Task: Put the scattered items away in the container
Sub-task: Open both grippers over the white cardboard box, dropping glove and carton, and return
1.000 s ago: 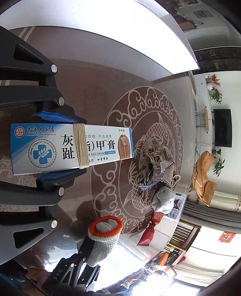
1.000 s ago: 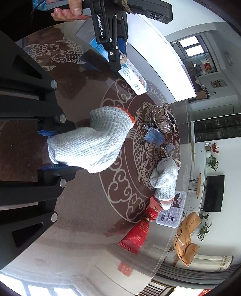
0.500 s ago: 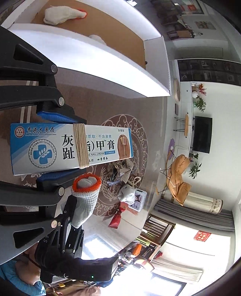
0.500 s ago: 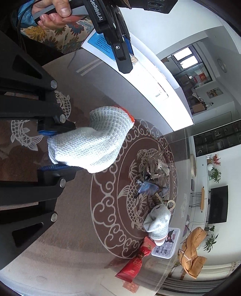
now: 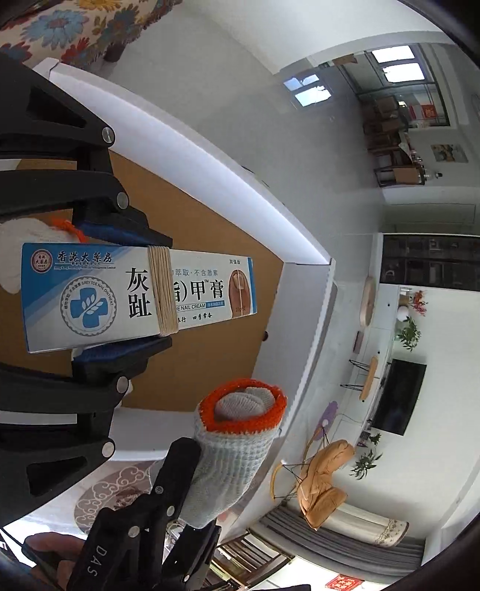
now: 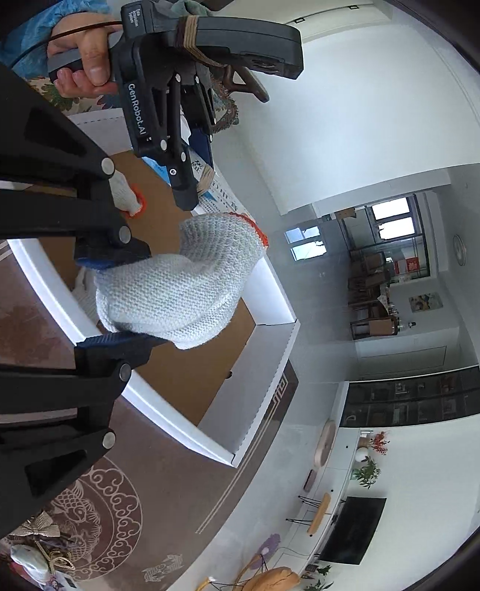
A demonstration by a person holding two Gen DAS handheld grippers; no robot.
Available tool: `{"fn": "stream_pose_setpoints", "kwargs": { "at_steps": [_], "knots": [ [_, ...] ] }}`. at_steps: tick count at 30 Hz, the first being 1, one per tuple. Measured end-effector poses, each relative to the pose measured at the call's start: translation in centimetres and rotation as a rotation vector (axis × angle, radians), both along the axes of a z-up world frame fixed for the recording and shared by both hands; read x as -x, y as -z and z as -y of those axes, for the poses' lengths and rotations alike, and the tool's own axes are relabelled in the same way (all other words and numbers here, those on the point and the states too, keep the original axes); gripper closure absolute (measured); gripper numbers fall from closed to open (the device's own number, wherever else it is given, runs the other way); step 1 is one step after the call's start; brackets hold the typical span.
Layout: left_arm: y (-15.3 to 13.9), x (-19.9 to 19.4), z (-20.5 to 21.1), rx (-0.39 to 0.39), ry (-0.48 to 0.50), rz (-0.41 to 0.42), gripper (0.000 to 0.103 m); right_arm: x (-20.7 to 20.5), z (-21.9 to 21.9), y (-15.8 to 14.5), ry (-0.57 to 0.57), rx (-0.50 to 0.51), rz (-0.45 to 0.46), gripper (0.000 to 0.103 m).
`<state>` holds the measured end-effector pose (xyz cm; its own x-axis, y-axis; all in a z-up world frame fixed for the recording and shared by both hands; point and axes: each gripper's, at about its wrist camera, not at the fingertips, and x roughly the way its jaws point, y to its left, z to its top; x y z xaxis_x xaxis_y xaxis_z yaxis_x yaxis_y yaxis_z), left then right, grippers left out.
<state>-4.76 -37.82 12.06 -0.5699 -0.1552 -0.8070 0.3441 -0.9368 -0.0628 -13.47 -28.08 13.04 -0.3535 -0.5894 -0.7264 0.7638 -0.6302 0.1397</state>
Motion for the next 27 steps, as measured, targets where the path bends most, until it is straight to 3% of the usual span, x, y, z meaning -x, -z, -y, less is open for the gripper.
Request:
{"fn": "stream_pose_setpoints", "kwargs": {
  "at_steps": [1, 2, 3, 6, 9, 12, 15, 16, 19, 22, 24, 27],
  "knots": [
    [1.0, 0.7, 0.9, -0.013, -0.022, 0.039, 0.042, 1.1, 1.9, 1.0, -0.002, -0.042, 0.032, 0.042],
    [2.0, 1.0, 1.8, -0.032, -0.042, 0.060, 0.022, 1.9, 3.2, 2.0, -0.003, -0.068, 0.063, 0.033],
    [2.6, 1.0, 2.4, -0.052, -0.057, 0.062, 0.014, 2.6, 4.1, 2.7, 0.008, -0.082, 0.086, 0.033],
    [3.3, -0.3, 2.6, -0.057, -0.091, 0.052, 0.014, 3.5, 4.1, 3.8, 0.052, -0.041, 0.156, 0.033],
    [1.8, -2.7, 0.2, -0.038, -0.066, -0.012, 0.014, 2.7, 0.3, 3.5, 0.127, 0.072, 0.130, 0.033],
    [-0.7, -4.4, -5.8, -0.019, 0.044, -0.086, 0.014, -0.5, -6.9, 3.8, 0.218, 0.139, 0.056, 0.033],
    [-2.0, -5.2, -14.1, -0.014, 0.220, -0.116, 0.000, -4.0, -16.3, 5.7, 0.339, 0.090, -0.037, 0.033],
    [-1.6, -5.4, -17.2, -0.016, 0.283, -0.116, 0.000, -5.0, -19.7, 6.7, 0.400, 0.051, -0.061, 0.033],
    [2.1, -4.2, -25.8, -0.049, 0.452, -0.046, 0.000, -6.7, -30.8, 10.2, 0.631, -0.091, -0.044, 0.033],
    [7.5, -2.0, -33.0, -0.076, 0.541, 0.053, 0.000, -6.4, -39.8, 13.6, 0.810, -0.214, 0.021, 0.033],
    [10.4, -0.7, -36.7, -0.059, 0.562, 0.085, 0.000, -5.7, -44.0, 15.5, 0.861, -0.231, 0.088, 0.033],
    [13.3, 1.6, -39.4, -0.039, 0.555, 0.096, 0.000, -4.6, -45.9, 15.8, 0.876, -0.198, 0.067, 0.030]
  ]
}}
